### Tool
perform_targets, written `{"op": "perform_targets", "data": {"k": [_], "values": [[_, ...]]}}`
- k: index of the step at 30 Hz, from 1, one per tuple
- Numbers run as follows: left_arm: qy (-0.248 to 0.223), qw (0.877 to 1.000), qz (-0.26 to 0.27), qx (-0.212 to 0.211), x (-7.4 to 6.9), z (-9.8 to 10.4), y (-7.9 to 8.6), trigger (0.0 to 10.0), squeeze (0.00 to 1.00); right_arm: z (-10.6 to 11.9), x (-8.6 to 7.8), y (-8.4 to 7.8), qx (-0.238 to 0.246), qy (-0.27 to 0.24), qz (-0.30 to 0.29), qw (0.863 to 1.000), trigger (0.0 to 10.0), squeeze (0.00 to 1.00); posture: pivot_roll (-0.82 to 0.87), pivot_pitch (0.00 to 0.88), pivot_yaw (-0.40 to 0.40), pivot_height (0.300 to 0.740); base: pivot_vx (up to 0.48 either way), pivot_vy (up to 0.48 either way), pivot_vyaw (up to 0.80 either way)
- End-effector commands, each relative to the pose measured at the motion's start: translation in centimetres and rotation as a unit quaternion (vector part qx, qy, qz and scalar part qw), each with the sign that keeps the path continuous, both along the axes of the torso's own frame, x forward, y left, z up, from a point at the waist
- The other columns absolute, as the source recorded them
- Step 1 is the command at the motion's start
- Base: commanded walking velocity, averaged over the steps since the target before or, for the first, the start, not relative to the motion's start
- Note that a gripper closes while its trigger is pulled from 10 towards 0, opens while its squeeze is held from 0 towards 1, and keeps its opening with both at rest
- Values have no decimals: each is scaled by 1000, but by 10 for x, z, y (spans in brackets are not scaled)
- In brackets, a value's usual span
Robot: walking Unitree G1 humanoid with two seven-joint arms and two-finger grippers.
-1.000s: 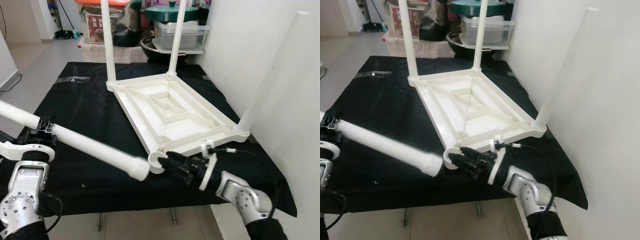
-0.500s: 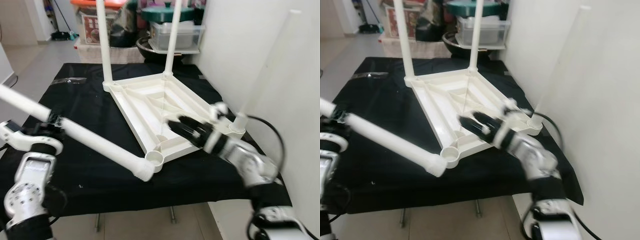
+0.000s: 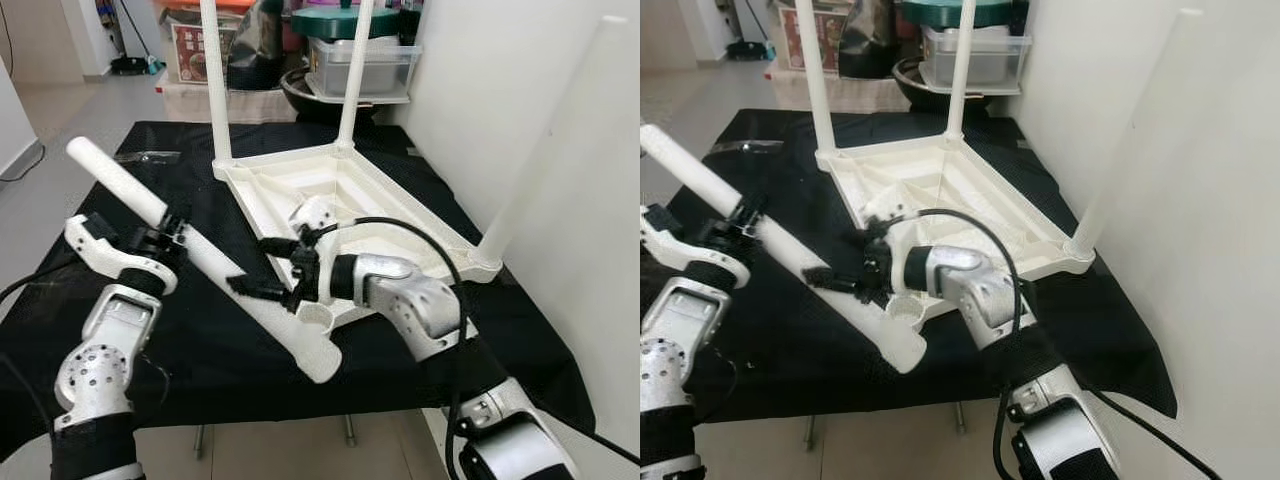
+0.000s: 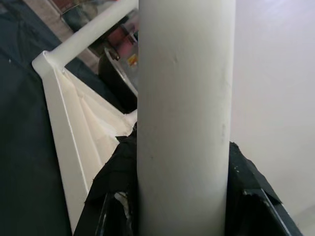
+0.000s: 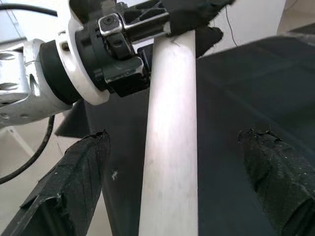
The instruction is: Building children table
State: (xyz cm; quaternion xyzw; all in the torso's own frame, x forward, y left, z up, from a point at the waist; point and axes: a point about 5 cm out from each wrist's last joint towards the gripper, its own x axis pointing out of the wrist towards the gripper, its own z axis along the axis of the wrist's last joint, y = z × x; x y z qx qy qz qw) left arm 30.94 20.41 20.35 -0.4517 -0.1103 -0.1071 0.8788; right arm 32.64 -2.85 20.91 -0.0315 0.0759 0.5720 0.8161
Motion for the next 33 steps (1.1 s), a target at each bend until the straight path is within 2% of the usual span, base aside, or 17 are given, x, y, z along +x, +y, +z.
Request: {"op": "perform_targets", "data": {"k": [1,2,6,7,8,9,17,18,19,20,21,22,25,26,27,28,33], "values": [[-11,1000,0,9,-1,2,-4,6431,0,0,0,1,-23,-7,-2,1000,10000,0,54,0,-57,740,0,0,0],[-14,1000,-2,18,-1,2,-7,5294,0,-2,0,2,-34,-5,-9,999,10000,0,54,0,-55,740,0,0,0],[-16,999,-5,29,-1,3,-11,5333,0,-8,-2,6,-46,0,-15,999,10000,0,50,0,-53,740,0,0,0],[-20,999,-7,38,-1,3,-14,1451,0,-15,-5,12,-59,4,-21,998,10000,0,46,0,-51,740,0,0,0],[-20,999,-7,38,-1,3,-14,1451,0,-15,-5,12,-59,4,-21,998,10000,0,46,0,-51,740,0,0,0],[-22,999,-9,46,-1,4,-16,0,0,-21,-8,18,-69,8,-24,997,10000,0,45,0,-50,740,0,0,0],[-37,996,-13,75,-1,9,-26,0,0,-43,-11,31,-110,38,-33,993,10000,0,56,0,-62,740,0,0,0],[-36,996,-15,82,-2,9,-27,549,0,-44,-11,33,-108,47,-35,992,10000,0,56,0,-64,740,0,0,0],[-36,996,-15,82,-2,9,-27,549,0,-44,-11,33,-108,47,-35,992,10000,0,56,0,-64,740,0,0,0],[-36,995,-18,87,-3,8,-28,3608,0,-45,-11,35,-108,53,-35,992,10000,0,56,0,-64,740,0,0,0],[-36,995,-18,87,-3,8,-28,3608,0,-45,-11,35,-108,53,-35,992,10000,0,56,0,-64,740,0,0,0],[-31,995,-19,93,-3,7,-29,10000,0,-45,-11,38,-109,59,-35,992,10000,0,56,0,-67,740,0,0,0],[-28,995,-24,91,-2,6,-31,10000,0,-44,-11,42,-106,62,-30,992,10000,0,57,0,-69,740,0,0,0],[-27,995,-31,90,-2,5,-34,10000,0,-44,-12,46,-102,72,-24,992,9137,0,56,0,-69,740,0,0,0],[-27,995,-38,93,-1,5,-38,10000,0,-43,-12,49,-99,78,-17,992,2275,0,57,0,-71,740,0,0,0],[-27,994,-44,95,-1,4,-42,10000,0,-43,-12,50,-96,82,-15,992,0,0,63,0,-76,740,0,0,0],[-27,993,-53,99,-2,4,-48,10000,0,-47,-13,48,-103,81,-12,991,0,0,62,0,-79,740,0,0,0]]}}
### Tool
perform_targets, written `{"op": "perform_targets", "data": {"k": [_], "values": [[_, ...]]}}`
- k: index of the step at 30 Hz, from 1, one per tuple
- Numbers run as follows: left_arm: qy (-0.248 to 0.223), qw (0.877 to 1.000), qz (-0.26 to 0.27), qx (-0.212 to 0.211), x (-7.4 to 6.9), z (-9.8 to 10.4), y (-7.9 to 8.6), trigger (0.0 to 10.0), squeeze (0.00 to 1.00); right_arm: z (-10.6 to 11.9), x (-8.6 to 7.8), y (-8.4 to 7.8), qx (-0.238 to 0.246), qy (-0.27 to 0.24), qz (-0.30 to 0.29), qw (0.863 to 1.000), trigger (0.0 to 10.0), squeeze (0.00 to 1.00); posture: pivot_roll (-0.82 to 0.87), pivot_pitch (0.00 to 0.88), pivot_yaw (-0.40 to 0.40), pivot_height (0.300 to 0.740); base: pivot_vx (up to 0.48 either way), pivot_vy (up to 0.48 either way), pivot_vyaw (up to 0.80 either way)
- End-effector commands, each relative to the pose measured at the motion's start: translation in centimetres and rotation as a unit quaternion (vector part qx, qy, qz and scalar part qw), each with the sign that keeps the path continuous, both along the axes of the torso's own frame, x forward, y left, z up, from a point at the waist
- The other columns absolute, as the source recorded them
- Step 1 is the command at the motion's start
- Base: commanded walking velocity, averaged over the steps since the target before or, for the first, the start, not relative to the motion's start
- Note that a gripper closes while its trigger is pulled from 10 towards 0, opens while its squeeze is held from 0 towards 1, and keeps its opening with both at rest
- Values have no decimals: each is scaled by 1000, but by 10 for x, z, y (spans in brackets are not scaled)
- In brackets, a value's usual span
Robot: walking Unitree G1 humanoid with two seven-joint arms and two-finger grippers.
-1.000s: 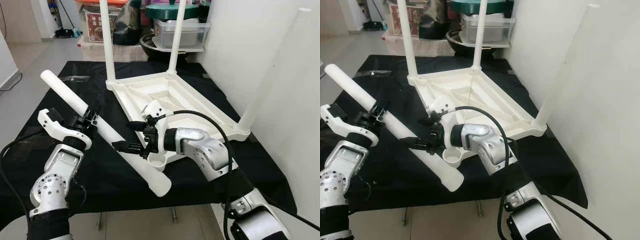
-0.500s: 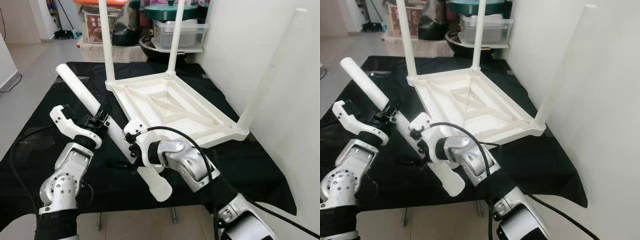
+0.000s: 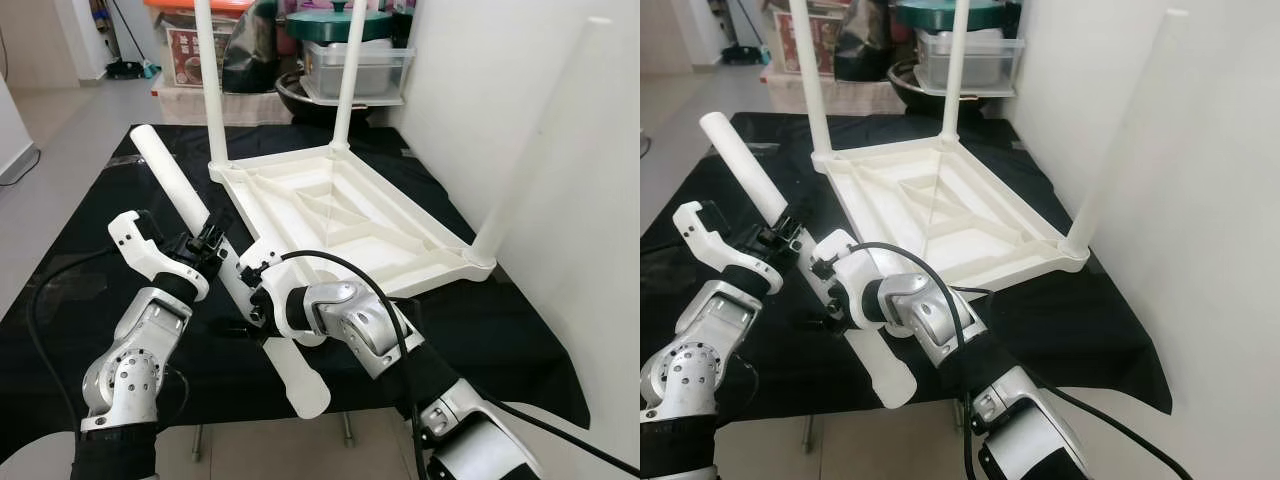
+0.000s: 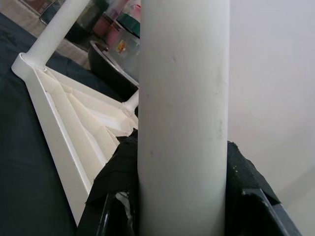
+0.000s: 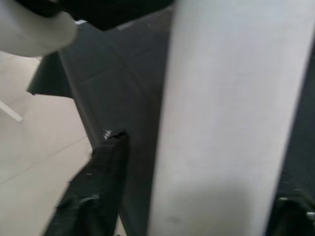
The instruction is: Building children table
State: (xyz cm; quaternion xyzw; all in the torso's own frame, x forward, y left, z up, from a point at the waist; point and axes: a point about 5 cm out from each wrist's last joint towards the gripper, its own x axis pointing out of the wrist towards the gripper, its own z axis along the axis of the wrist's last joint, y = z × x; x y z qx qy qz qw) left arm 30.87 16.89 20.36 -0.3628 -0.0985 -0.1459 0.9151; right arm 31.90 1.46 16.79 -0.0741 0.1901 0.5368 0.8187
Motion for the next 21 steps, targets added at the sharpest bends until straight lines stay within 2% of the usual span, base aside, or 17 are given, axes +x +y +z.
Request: {"op": "perform_targets", "data": {"k": [1,6,8,14,15,16,17,20,21], "values": [[-11,999,-30,-1,-2,3,-14,10000,0,-7,-6,5,-3,15,18,1000,0,0,61,0,-79,740,0,0,0],[-8,999,-40,-6,-3,1,-15,10000,0,-13,-6,-1,-27,4,21,999,0,0,53,0,-77,740,0,0,0],[-7,999,-31,31,-1,1,-16,10000,0,-18,-5,-6,-42,-2,18,999,0,0,51,0,-79,740,0,0,0],[-3,999,-17,37,0,-1,-15,10000,0,-24,-7,-10,-54,3,20,998,0,0,51,0,-81,740,0,0,0],[-2,999,-17,38,0,-1,-15,10000,145,-24,-7,-10,-54,4,20,998,0,0,51,0,-81,740,0,0,0],[-2,999,-17,38,0,-1,-15,10000,145,-24,-7,-10,-54,4,20,998,0,0,51,0,-81,740,0,0,0],[-4,999,-19,34,-1,-2,-14,10000,957,-24,-7,-12,-54,5,17,998,0,0,49,0,-80,740,0,0,0],[-5,999,-20,31,-1,-2,-14,10000,957,-25,-6,-12,-54,6,16,998,0,0,49,0,-80,740,0,0,0],[-13,999,-29,36,-3,0,-15,10000,1000,-24,-5,-14,-53,6,11,998,0,0,47,0,-80,740,0,0,0]]}}
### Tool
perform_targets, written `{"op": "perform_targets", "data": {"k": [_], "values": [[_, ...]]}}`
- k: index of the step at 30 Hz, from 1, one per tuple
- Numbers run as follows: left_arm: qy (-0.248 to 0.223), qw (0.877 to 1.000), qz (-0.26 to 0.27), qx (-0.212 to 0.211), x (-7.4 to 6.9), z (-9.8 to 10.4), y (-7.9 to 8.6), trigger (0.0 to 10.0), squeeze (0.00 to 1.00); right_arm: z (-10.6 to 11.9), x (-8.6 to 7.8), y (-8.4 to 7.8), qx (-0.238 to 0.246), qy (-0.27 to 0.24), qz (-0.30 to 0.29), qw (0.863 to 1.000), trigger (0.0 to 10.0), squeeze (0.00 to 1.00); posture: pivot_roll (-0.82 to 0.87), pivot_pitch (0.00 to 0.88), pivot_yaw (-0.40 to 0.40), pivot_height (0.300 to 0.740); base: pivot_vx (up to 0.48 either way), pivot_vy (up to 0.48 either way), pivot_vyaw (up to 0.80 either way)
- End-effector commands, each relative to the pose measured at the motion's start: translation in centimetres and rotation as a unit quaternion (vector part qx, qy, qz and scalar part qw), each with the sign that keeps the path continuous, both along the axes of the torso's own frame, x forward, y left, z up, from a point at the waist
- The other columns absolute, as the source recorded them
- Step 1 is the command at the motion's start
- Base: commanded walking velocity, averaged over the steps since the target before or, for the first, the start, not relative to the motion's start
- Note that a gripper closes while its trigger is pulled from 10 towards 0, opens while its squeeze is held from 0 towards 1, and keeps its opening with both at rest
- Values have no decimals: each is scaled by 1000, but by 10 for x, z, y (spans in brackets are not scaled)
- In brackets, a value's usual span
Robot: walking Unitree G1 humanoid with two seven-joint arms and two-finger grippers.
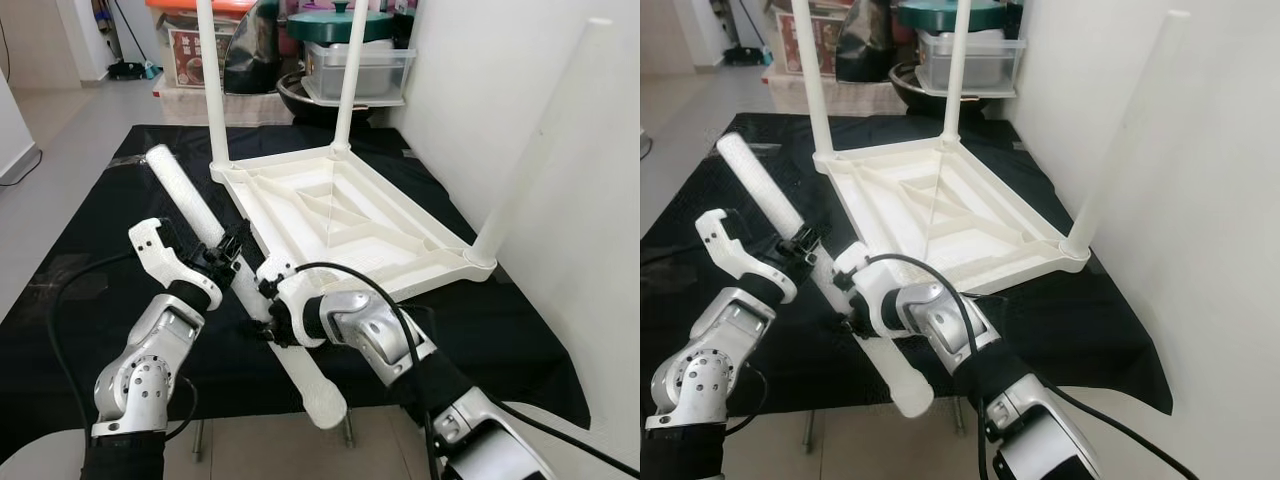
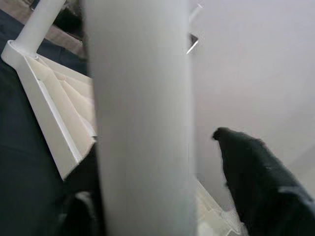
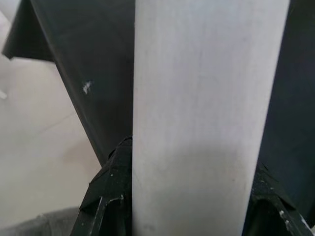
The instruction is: Building children table
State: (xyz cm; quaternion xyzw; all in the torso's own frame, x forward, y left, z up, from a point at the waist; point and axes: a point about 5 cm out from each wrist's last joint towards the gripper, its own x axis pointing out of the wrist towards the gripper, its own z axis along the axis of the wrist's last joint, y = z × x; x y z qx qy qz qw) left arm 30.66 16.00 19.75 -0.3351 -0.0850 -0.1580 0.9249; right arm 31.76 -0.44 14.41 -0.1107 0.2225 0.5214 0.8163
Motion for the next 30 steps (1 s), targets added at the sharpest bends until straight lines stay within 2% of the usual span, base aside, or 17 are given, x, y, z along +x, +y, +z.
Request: {"op": "perform_targets", "data": {"k": [1,5,9,11,13,14,16,17,19,20,22,24,25,28,30], "values": [[-25,999,-31,3,-2,7,-8,10000,1000,2,-1,3,0,0,12,1000,0,0,47,0,-80,740,0,0,0],[-44,998,-53,1,-6,12,-11,10000,1000,6,3,-3,7,1,-3,1000,0,0,47,0,-80,740,0,0,0],[-47,997,-68,4,-12,14,-12,10000,1000,10,9,-14,18,3,-28,999,0,0,44,0,-77,740,0,0,0],[-47,997,-68,4,-12,14,-12,10000,1000,10,9,-14,18,3,-28,999,0,0,44,0,-77,740,0,0,0],[-48,996,-75,4,-16,15,-9,10000,1000,20,19,-29,36,2,-59,998,0,0,43,0,-77,740,0,0,0],[-48,996,-75,4,-16,15,-9,10000,1000,20,19,-29,36,2,-59,998,0,0,43,0,-77,740,0,0,0],[-51,996,-77,11,-21,15,-4,10000,1000,33,27,-46,54,-2,-84,995,0,0,38,0,-72,740,0,0,0],[-51,996,-77,11,-21,15,-4,10000,1000,33,27,-46,54,-2,-84,995,0,0,38,0,-72,740,0,0,0],[-58,995,-78,12,-25,18,-2,10000,1000,41,33,-62,51,-14,-98,994,0,0,42,0,-76,740,0,0,0],[-58,995,-78,12,-25,18,-2,10000,1000,41,33,-62,51,-14,-98,994,0,0,42,0,-76,740,0,0,0],[-73,994,-81,10,-31,24,0,10000,1000,48,40,-80,46,-27,-119,991,0,0,45,0,-80,740,0,0,0],[-73,994,-81,10,-31,24,0,10000,1000,48,40,-80,46,-27,-119,991,0,0,45,0,-80,740,0,0,0],[-80,993,-83,7,-33,27,1,10000,0,54,44,-90,47,-32,-132,990,0,0,45,0,-80,740,0,0,0],[-85,993,-86,7,-35,28,2,10000,0,59,47,-98,50,-38,-144,988,0,0,51,0,-86,740,0,0,0],[-89,992,-91,11,-39,28,2,10000,0,78,54,-115,68,-53,-170,982,0,0,52,0,-87,740,0,0,0]]}}
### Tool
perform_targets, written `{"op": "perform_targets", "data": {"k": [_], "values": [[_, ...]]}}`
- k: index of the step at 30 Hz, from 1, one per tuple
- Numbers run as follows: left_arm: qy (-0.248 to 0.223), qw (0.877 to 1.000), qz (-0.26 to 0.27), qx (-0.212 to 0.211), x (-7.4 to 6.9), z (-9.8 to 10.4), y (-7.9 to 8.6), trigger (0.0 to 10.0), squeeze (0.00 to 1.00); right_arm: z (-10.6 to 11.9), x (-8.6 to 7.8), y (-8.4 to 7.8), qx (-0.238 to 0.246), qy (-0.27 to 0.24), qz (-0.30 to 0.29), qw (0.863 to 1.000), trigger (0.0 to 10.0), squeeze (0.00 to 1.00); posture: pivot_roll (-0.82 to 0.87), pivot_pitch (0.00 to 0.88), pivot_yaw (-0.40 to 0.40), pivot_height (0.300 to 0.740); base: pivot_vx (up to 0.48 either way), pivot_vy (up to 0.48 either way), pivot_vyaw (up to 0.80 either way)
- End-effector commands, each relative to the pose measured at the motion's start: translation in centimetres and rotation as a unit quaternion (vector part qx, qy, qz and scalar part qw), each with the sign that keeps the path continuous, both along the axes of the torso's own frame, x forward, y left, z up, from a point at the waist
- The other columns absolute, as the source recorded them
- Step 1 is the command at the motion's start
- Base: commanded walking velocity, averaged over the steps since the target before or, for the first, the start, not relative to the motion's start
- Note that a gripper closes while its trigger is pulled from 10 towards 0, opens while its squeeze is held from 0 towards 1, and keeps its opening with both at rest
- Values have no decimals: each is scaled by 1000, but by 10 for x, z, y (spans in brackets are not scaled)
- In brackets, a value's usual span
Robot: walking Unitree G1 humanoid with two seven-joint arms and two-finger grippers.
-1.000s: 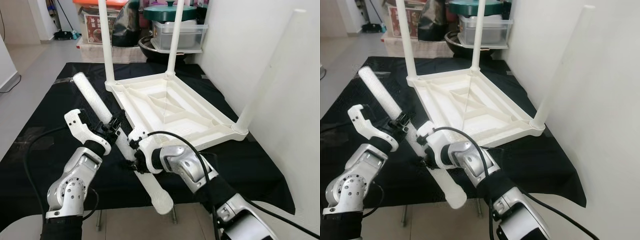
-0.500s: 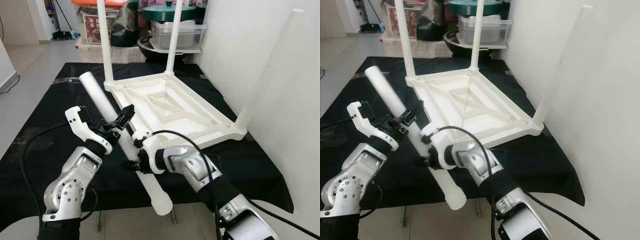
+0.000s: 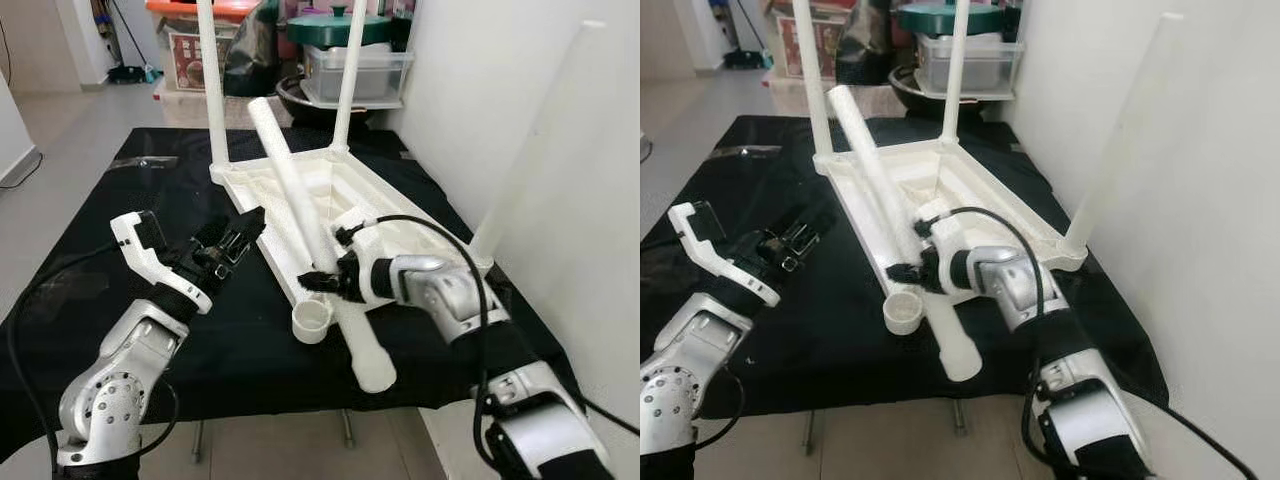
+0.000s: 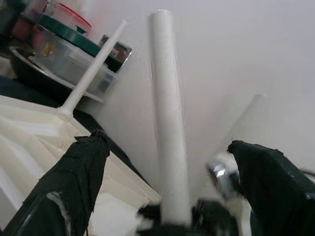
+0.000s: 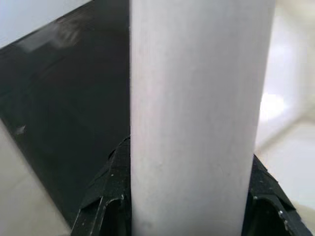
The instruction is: Building children table
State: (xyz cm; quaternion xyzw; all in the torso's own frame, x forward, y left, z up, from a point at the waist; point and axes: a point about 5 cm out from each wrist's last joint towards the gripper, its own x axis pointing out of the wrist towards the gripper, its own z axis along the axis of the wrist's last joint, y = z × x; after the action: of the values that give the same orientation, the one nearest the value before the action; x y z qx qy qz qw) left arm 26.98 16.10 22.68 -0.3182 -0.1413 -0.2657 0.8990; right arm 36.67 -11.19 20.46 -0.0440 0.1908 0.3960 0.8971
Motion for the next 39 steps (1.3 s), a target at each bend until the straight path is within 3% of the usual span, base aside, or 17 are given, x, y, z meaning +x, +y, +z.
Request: {"op": "perform_targets", "data": {"k": [1,5,7,9,11,12,13,14,16,17,18,19,20,22,28,30,39], "values": [[4,1000,-8,6,-3,-2,1,10000,0,23,6,-12,17,-37,-22,999,0,0,52,0,-87,740,0,0,0],[14,1000,-7,6,-3,-6,1,10000,0,38,8,-20,37,-49,-34,998,0,0,47,0,-81,740,0,0,0],[26,1000,-5,11,-5,-13,2,10000,0,69,15,-34,87,-86,-81,989,0,0,47,0,-74,740,0,0,0],[26,1000,-5,11,-5,-13,2,10000,0,69,15,-34,87,-86,-81,989,0,0,47,0,-74,740,0,0,0],[39,999,3,19,-6,-19,7,10000,0,108,23,-44,186,-127,-137,965,0,0,47,0,-73,740,0,0,0],[39,999,3,19,-6,-19,7,10000,0,108,23,-44,186,-127,-137,965,0,0,47,0,-73,740,0,0,0],[43,999,5,20,-6,-21,9,10000,0,123,25,-44,237,-140,-159,948,0,0,47,0,-73,740,0,0,0],[43,999,5,20,-6,-21,9,10000,0,123,25,-44,237,-140,-159,948,0,0,47,0,-73,740,0,0,0],[49,998,6,23,-7,-24,9,10000,0,140,29,-46,309,-156,-196,918,0,0,59,0,-77,740,0,0,0],[49,998,6,23,-7,-24,9,10000,0,140,29,-46,309,-156,-196,918,0,0,59,0,-77,740,0,0,0],[54,998,4,27,-9,-26,8,10000,0,148,30,-45,357,-163,-211,895,0,0,68,0,-81,740,0,0,0],[54,998,4,27,-9,-26,8,10000,0,148,30,-45,357,-163,-211,895,0,0,68,0,-81,740,0,0,0],[58,998,4,32,-11,-29,8,10000,0,153,29,-42,395,-164,-215,878,0,0,74,0,-84,740,0,0,0],[64,997,5,37,-13,-31,8,10000,0,156,27,-38,425,-164,-213,864,0,0,77,0,-86,740,0,0,0],[70,997,9,41,-14,-34,11,10000,0,151,25,-27,443,-158,-203,859,0,0,79,0,-82,740,0,0,0],[75,996,1,48,-14,-37,7,10000,0,147,23,-13,436,-160,-192,864,0,0,69,0,-72,740,0,0,0],[73,996,-12,56,-12,-37,4,10000,0,146,22,1,433,-165,-177,868,0,0,69,0,-69,740,0,0,0]]}}
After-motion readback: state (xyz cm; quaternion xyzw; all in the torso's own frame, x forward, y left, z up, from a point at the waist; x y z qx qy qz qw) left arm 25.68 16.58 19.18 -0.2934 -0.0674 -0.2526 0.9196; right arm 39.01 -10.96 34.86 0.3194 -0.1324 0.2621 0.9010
